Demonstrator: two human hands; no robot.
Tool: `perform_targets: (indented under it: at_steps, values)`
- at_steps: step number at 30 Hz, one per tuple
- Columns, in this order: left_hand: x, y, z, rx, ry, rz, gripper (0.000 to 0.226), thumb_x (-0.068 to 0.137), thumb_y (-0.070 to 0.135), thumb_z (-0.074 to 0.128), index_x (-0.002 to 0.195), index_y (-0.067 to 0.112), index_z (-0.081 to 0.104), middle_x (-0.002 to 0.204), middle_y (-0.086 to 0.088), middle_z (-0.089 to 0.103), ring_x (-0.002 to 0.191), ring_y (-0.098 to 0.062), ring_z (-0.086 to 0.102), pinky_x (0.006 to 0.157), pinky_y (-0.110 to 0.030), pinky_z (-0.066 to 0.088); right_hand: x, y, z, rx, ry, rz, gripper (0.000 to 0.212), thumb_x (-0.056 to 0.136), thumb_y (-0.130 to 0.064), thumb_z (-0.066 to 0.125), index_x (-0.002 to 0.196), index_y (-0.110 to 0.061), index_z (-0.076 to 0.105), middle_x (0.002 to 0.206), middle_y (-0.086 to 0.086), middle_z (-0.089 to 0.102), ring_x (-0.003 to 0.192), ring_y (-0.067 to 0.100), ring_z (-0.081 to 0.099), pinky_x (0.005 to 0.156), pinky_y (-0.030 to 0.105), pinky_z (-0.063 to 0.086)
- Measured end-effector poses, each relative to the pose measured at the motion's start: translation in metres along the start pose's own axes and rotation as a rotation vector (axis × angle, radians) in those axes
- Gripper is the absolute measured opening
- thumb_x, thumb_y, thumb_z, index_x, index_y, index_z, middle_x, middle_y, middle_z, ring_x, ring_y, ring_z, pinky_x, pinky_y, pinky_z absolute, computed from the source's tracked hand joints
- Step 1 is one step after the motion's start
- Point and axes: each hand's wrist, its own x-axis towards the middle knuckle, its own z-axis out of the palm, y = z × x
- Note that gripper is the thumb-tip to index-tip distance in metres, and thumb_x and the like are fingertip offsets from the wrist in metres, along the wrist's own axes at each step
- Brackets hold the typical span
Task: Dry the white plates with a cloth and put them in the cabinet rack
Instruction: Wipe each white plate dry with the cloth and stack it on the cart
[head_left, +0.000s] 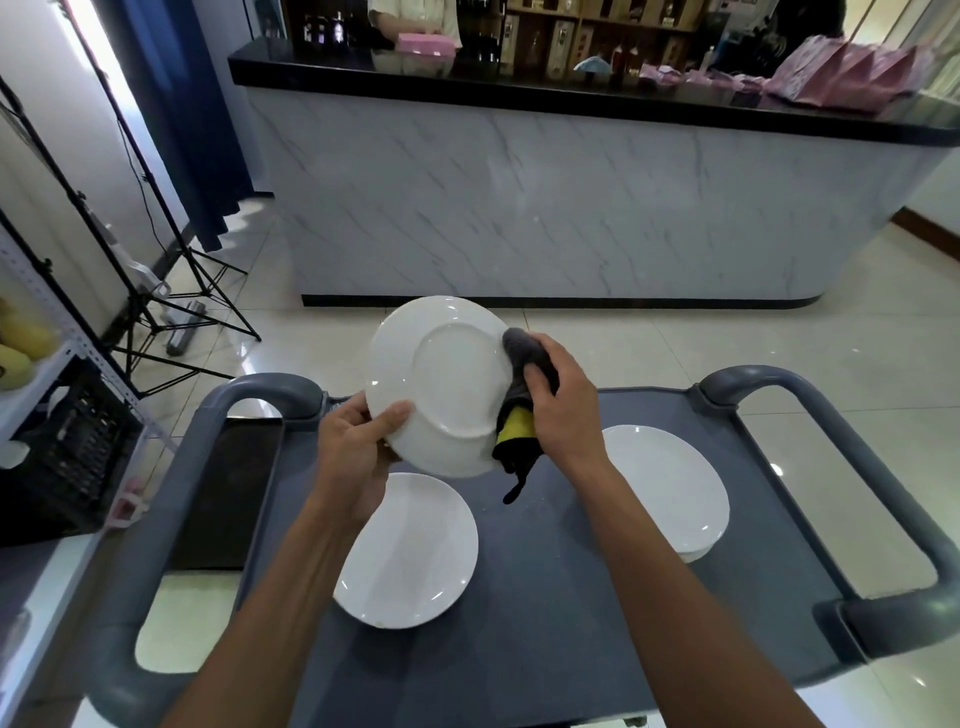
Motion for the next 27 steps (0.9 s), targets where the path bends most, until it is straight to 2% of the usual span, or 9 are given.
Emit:
perform_targets:
  at_steps: [2,5,9,11,14,17,20,22,27]
  values:
    - [0.002,0.002,0.002,-0.067,0.025,0.002,0.020,0.082,0.004,0.065,0.101,0.007,0.071,0.092,-0.005,0.075,0.082,-0.018,0.069,0.067,-0.036,0.060,-0.006,0.002,0.003,0.012,0.022,-0.019,0.037,0.097,-0.009,0.054,0.132,-0.019,0.059,0.127,-0.009,0.063,0.117,0.008,0.056,0.105,0.030,0.044]
    - [0.007,0.002,0.005,-0.134,0.059,-0.004,0.019,0.089,0.000,0.061,0.103,0.009,0.070,0.099,-0.006,0.075,0.087,-0.019,0.070,0.066,-0.036,0.060,-0.016,0.001,0.010,0.005,0.051,-0.049,0.037,0.097,-0.008,0.056,0.132,-0.019,0.059,0.129,-0.012,0.060,0.118,0.009,0.051,0.107,0.033,0.041]
    - [0.011,0.003,0.011,-0.194,0.075,-0.013,0.020,0.093,0.000,0.058,0.105,0.010,0.070,0.107,-0.010,0.073,0.097,-0.023,0.068,0.069,-0.036,0.060,-0.036,-0.007,0.024,-0.080,0.091,-0.177,0.038,0.094,-0.005,0.061,0.131,-0.015,0.061,0.134,-0.002,0.060,0.121,0.017,0.048,0.105,0.041,0.040]
    - [0.012,0.002,0.014,-0.217,0.083,-0.019,0.019,0.093,0.002,0.058,0.105,0.010,0.070,0.107,-0.011,0.073,0.098,-0.026,0.068,0.069,-0.037,0.061,-0.045,-0.014,0.033,-0.129,0.086,-0.261,0.038,0.094,-0.006,0.063,0.131,-0.014,0.062,0.135,0.001,0.060,0.121,0.025,0.049,0.104,0.043,0.041]
    - [0.012,0.003,0.018,-0.234,0.062,-0.018,0.019,0.091,0.006,0.060,0.107,0.010,0.069,0.105,-0.014,0.074,0.093,-0.026,0.071,0.069,-0.038,0.061,-0.058,-0.025,0.046,-0.201,0.067,-0.356,0.037,0.096,-0.013,0.060,0.133,-0.017,0.061,0.140,-0.001,0.056,0.124,0.025,0.048,0.103,0.042,0.039]
    - [0.010,0.006,0.019,-0.253,0.067,-0.013,0.027,0.081,0.018,0.066,0.106,0.010,0.069,0.097,-0.012,0.075,0.088,-0.026,0.071,0.069,-0.036,0.061,-0.067,-0.031,0.056,-0.244,0.065,-0.435,0.034,0.098,-0.018,0.056,0.132,-0.016,0.063,0.141,0.001,0.056,0.126,0.027,0.048,0.102,0.042,0.041]
    - [0.011,0.007,0.015,-0.232,0.081,-0.021,0.025,0.087,0.018,0.064,0.110,0.010,0.068,0.098,-0.010,0.074,0.091,-0.027,0.070,0.076,-0.041,0.061,-0.073,-0.028,0.061,-0.301,0.043,-0.495,0.034,0.098,-0.019,0.054,0.131,-0.015,0.063,0.141,0.004,0.057,0.127,0.030,0.049,0.101,0.046,0.043]
    - [0.011,0.007,0.012,-0.246,0.088,-0.046,0.022,0.091,0.016,0.061,0.111,0.011,0.067,0.103,-0.011,0.074,0.096,-0.029,0.070,0.078,-0.043,0.061,-0.074,-0.022,0.059,-0.310,0.048,-0.487,0.035,0.099,-0.018,0.051,0.132,-0.015,0.062,0.142,0.004,0.056,0.129,0.030,0.048,0.101,0.047,0.043]
    - [0.011,0.008,0.008,-0.283,0.077,-0.087,0.033,0.084,0.019,0.064,0.117,0.014,0.065,0.128,-0.015,0.066,0.117,-0.032,0.063,0.075,-0.043,0.062,-0.063,-0.010,0.042,-0.205,0.123,-0.349,0.038,0.096,-0.007,0.059,0.133,-0.014,0.061,0.142,0.001,0.055,0.126,0.029,0.047,0.103,0.047,0.040]
